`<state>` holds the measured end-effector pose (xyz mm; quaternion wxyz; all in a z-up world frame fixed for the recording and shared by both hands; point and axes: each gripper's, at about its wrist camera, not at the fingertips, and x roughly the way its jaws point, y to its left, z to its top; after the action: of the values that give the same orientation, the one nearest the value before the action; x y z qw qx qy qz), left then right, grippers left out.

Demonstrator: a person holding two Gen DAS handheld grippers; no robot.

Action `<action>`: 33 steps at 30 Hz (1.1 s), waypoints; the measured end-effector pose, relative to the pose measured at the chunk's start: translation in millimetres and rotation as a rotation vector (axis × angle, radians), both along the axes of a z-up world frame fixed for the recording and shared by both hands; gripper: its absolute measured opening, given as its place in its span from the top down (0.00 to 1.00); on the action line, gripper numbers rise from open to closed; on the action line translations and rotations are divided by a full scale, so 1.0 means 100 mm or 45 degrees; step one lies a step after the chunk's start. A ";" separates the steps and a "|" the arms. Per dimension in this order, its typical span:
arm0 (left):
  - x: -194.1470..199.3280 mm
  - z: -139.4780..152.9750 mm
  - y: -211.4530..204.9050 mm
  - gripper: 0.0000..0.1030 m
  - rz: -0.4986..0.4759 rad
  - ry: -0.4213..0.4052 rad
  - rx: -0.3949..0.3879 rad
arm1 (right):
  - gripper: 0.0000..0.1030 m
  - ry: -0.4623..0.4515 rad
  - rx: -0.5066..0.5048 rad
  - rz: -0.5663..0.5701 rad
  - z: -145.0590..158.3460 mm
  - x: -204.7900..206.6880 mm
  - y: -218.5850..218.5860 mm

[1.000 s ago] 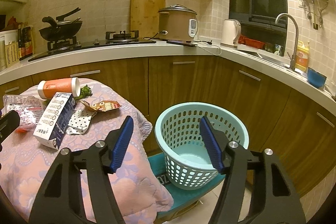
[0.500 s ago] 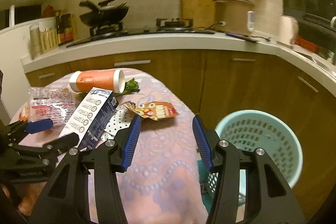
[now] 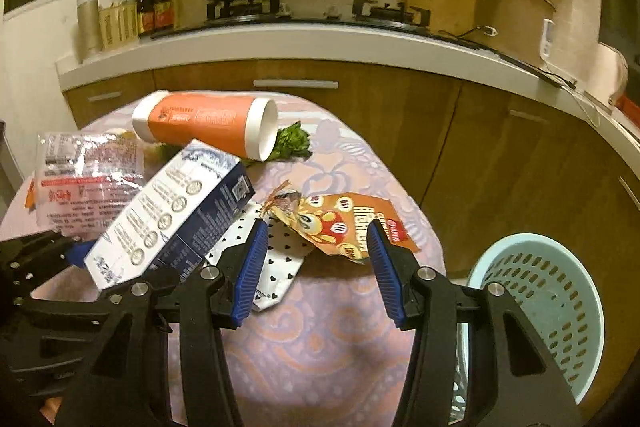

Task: Collect trash
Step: 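Grasp the white milk carton with the left tool while the right tool grasps the snack wrapper, then carry both items over the blue basket and open both tools to drop them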

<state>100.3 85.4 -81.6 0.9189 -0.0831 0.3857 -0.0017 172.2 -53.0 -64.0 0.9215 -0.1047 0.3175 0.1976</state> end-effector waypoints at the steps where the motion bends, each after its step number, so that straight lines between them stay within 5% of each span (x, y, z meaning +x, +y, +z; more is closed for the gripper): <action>1: -0.01 0.00 0.01 0.46 0.002 -0.003 -0.005 | 0.54 0.010 -0.008 0.005 -0.01 0.04 0.03; 6: -0.03 0.02 -0.01 0.46 0.004 -0.020 -0.005 | 0.58 0.034 -0.055 0.020 -0.05 0.18 0.16; 8: -0.05 0.03 -0.01 0.47 0.005 -0.028 -0.008 | 0.92 0.065 -0.034 0.060 -0.05 0.22 0.18; 9: -0.06 0.04 -0.02 0.47 0.004 -0.035 -0.011 | 0.96 0.064 -0.023 0.066 -0.04 0.22 0.17; 19: -0.36 0.45 -0.17 0.50 -0.004 -0.239 -0.012 | 0.99 -0.123 0.129 -0.038 0.48 -0.14 -0.39; 24: -0.41 0.75 -0.53 0.50 -0.107 -0.320 0.017 | 0.99 -0.138 0.196 -0.153 0.63 -0.35 -0.97; 29: -0.15 0.81 -1.16 0.50 -0.306 -0.290 -0.014 | 0.99 -0.029 0.229 -0.338 0.40 -0.37 -1.65; 33: 0.15 0.60 -1.71 0.50 -0.438 -0.161 -0.082 | 0.99 0.093 0.295 -0.462 0.13 -0.32 -2.16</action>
<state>115.1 -85.8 -21.2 0.9244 -0.0449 0.3353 -0.1764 139.9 -269.4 -51.3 0.9357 0.0681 0.3395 0.0672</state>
